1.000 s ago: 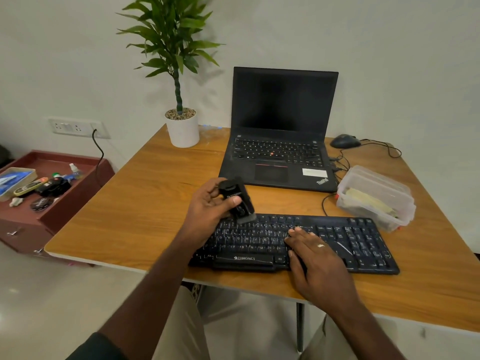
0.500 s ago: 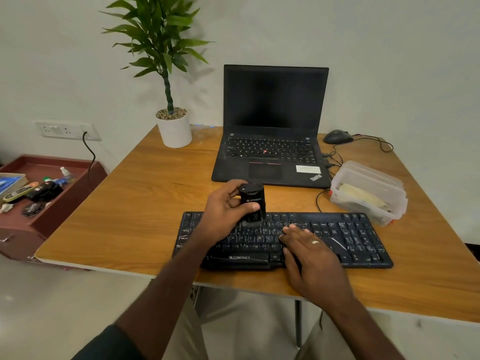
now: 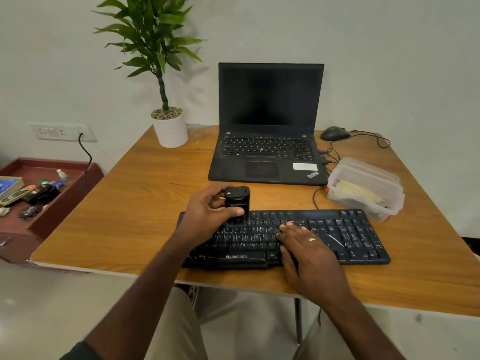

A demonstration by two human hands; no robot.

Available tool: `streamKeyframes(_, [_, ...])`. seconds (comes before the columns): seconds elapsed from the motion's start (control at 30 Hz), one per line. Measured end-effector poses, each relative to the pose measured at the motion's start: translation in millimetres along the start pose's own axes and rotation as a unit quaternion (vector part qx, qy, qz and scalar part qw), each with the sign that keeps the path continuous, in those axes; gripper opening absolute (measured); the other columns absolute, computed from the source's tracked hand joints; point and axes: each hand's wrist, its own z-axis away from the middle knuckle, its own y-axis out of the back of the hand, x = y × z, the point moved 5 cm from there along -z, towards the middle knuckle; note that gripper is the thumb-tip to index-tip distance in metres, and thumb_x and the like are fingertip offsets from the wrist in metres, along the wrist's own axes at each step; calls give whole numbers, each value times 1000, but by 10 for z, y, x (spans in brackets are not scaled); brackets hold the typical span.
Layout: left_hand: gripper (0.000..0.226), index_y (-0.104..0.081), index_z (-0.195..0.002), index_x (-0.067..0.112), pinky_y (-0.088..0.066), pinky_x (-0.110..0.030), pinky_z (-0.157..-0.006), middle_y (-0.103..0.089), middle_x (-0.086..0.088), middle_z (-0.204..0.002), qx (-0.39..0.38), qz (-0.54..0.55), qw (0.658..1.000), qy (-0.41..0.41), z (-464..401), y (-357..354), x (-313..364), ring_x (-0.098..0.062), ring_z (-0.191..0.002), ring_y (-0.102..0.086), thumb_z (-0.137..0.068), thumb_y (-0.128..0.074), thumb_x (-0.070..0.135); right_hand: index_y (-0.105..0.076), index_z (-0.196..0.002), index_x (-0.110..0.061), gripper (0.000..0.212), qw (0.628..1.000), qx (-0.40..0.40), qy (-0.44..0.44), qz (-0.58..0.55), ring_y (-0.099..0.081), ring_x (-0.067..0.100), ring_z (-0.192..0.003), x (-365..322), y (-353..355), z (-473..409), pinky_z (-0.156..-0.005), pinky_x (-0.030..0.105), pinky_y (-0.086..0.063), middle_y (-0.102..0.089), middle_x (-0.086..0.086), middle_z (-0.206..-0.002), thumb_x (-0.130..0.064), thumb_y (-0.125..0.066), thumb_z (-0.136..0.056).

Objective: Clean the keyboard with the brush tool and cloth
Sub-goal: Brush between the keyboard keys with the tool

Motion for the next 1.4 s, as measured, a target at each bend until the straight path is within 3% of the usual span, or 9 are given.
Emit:
streamKeyframes(0.17, [41,-63,-116,9,-60,-29,-79,-71,-9,-113,-23,0,1000,-21,-131,-457,45,-20,-102,-73,-80,-77,-4,-69,-122,-14,32,1000,0,-1,0,-56,18,-128,-4,5,6,-110,33,-37,-67,5,-130,-22,-60,-92])
streamKeyframes(0.37, [38,-64,-113,14,-61,-38,-84,-72,-6,-109,43,-30,998,-44,-156,-228,97,-19,-102,-72,-80,-80,3,-68,-123,-14,33,1000,4,0,-13,-55,19,-129,11,-11,-1,-111,35,-39,-65,5,-132,-23,-55,-95])
streamKeyframes(0.53, [40,-65,-110,16,-60,-33,-82,-75,1,-104,-22,3,1000,-21,-97,-95,94,-21,-100,-73,-78,-78,-5,-68,-123,-14,35,1000,7,0,-25,-55,19,-130,25,-29,11,-112,38,-41,-65,5,-132,-26,-50,-96])
streamKeyframes(0.63, [41,-64,-116,7,-61,-38,-81,-74,-2,-108,-38,4,999,-14,-94,-237,25,-24,-101,-73,-79,-77,-6,-68,-123,-14,34,1000,7,1,-21,-55,19,-130,10,-25,15,-112,36,-39,-65,5,-132,-25,-52,-95])
streamKeyframes(0.83, [41,-62,-117,7,-61,-35,-82,-72,-10,-113,-24,33,999,-12,-194,-626,12,-24,-103,-73,-81,-77,-4,-69,-120,-14,30,1000,15,5,-24,-55,18,-129,17,-10,5,-112,39,-42,-66,6,-131,-23,-55,-95])
streamKeyframes(1.03, [38,-64,-114,17,-61,-38,-82,-72,-7,-112,23,20,999,-35,-183,-338,102,-24,-103,-72,-82,-77,0,-74,-110,-15,28,996,52,-24,-72,-60,13,-123,105,124,35,-110,40,-43,-70,2,-124,-26,-53,-94])
streamKeyframes(1.17, [38,-63,-113,10,-61,-31,-78,-73,-7,-108,-20,16,1000,-11,-124,-235,108,-23,-99,-74,-81,-76,-4,-74,-116,-17,33,998,11,5,-69,-60,12,-122,201,213,44,-106,41,-49,-70,1,-125,-32,-52,-96])
streamKeyframes(1.4, [40,-63,-115,8,-60,-33,-82,-71,-9,-112,-50,15,998,-31,-223,-677,18,-22,-101,-73,-80,-78,-3,-74,-118,-15,32,997,24,9,-76,-59,12,-126,215,168,94,-107,43,-48,-69,1,-127,-28,-53,-97])
